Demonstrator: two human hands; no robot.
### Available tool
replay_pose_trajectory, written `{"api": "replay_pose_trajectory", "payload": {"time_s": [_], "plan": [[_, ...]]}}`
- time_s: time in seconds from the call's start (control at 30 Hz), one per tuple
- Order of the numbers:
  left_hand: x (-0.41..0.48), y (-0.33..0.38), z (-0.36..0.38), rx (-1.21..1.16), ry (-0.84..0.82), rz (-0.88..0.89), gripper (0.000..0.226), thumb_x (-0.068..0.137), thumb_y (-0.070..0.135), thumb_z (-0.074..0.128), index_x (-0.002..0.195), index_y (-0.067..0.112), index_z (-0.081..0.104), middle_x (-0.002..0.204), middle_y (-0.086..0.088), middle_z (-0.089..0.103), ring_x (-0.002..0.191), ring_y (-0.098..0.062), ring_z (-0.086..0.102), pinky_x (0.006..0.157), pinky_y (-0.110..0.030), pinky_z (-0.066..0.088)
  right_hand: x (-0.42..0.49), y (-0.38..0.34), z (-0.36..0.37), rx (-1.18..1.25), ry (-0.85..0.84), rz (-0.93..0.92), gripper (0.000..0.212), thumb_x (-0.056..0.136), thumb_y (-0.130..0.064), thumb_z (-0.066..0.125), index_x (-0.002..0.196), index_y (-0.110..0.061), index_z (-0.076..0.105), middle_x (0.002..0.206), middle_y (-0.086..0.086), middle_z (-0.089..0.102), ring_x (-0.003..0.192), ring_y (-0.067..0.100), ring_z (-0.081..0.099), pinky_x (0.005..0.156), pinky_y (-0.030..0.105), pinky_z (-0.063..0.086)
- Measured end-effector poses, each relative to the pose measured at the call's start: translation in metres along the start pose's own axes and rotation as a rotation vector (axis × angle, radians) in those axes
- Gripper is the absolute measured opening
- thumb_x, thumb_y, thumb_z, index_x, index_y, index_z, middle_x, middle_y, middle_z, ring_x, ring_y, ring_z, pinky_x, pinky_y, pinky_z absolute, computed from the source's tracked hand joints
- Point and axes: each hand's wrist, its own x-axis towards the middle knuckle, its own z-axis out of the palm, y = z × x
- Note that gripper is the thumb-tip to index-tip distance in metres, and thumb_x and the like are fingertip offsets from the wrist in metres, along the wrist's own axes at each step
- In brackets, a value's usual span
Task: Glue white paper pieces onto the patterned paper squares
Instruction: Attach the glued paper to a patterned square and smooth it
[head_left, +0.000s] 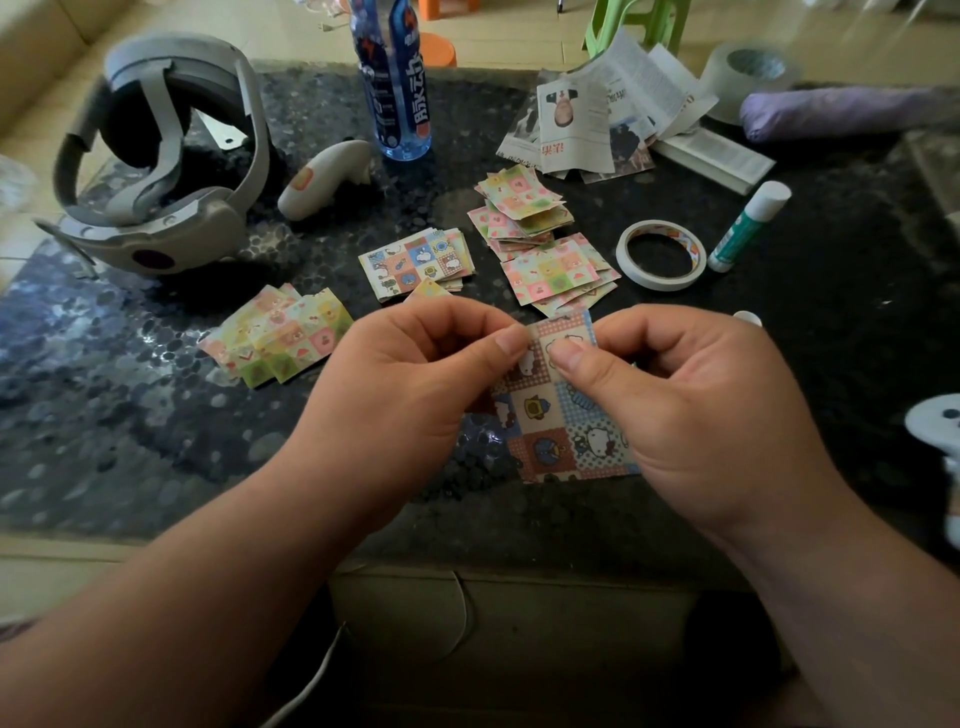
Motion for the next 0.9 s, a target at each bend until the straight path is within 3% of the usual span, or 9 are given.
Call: {"api": "replay_pose_trajectory", "payload": {"time_s": [0.33,0.5,0.63,0.9], "plan": [[0.0007,-0.0011,-0.0015,-0.110,-0.013,-0.019,0.006,0.080,0.017,0.070,0.077,0.016,0.074,0.084,-0.013,0.074,0.082,-0.029,0.071,0.087,-0.061,0.056,-0.0008,0.0012,-0.0012,0.026,0.014,-0.012,0.010,0.088,-0.023,0.076,0.082,-0.014,0.075,0.082,-0.003,0.078,0.079,0.013,0.077,0.064,0.039,0.064],[-0.0004,-0.0011,-0.0001,-0.059,-0.031,0.005,0.007,0.081,0.022,0.079,0.081,0.015,0.078,0.086,-0.012,0.076,0.082,-0.026,0.074,0.082,-0.048,0.061,-0.0011,0.0022,0.0001,0.010,-0.018,-0.041,0.010,0.089,-0.019,0.076,0.082,-0.012,0.076,0.080,0.000,0.077,0.079,0.015,0.076,0.069,0.044,0.065],[-0.0009,-0.0012,0.0003,-0.048,-0.002,0.027,0.009,0.076,0.025,0.074,0.079,0.017,0.078,0.084,-0.009,0.076,0.080,-0.023,0.073,0.079,-0.045,0.060,-0.0004,0.0051,-0.0007,0.052,-0.021,-0.027,0.015,0.091,-0.023,0.075,0.079,-0.015,0.074,0.081,0.005,0.077,0.081,0.022,0.076,0.070,0.052,0.063],[-0.0009,-0.0016,0.0007,-0.089,0.008,-0.002,0.010,0.075,0.024,0.075,0.079,0.015,0.078,0.085,-0.013,0.076,0.082,-0.026,0.074,0.079,-0.045,0.060,0.0002,0.0024,-0.0004,0.016,-0.025,-0.004,0.014,0.092,-0.020,0.073,0.081,-0.012,0.074,0.081,0.001,0.077,0.081,0.017,0.076,0.068,0.044,0.064]]}}
